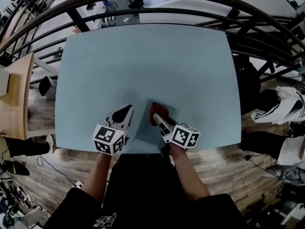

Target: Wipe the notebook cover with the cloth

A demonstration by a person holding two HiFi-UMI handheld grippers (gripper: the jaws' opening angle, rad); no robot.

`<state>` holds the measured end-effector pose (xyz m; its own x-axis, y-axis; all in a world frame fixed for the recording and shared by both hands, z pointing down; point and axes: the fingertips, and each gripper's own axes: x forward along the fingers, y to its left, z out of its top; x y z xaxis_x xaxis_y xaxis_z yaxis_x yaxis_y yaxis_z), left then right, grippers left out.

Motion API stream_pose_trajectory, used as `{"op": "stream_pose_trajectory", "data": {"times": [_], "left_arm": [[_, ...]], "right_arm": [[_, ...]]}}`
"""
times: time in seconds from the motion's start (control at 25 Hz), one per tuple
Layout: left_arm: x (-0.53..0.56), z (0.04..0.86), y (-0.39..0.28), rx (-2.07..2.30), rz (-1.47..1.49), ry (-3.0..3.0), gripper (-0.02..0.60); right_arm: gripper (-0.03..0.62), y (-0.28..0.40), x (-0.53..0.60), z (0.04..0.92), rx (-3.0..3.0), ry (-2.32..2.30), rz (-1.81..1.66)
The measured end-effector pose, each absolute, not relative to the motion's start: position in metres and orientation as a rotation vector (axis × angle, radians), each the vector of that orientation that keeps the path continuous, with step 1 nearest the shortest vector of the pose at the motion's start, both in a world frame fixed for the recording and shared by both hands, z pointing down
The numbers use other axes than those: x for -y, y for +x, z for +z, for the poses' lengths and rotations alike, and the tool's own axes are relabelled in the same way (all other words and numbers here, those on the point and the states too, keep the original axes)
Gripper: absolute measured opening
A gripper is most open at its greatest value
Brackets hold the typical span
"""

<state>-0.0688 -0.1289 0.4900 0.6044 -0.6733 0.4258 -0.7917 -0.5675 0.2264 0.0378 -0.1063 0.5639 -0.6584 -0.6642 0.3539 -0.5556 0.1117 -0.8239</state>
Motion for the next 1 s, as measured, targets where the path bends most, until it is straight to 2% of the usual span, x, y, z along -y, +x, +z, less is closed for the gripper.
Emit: {"op": "stream_pose_trajectory", "data": {"times": [1.0], "left_arm": [[0.167,0.559,-0.064,1.102,0.488,2.359,0.006]], "right_arm": [[0.152,0.016,0.149,0.632,-1.975,-1.242,-1.871]]}}
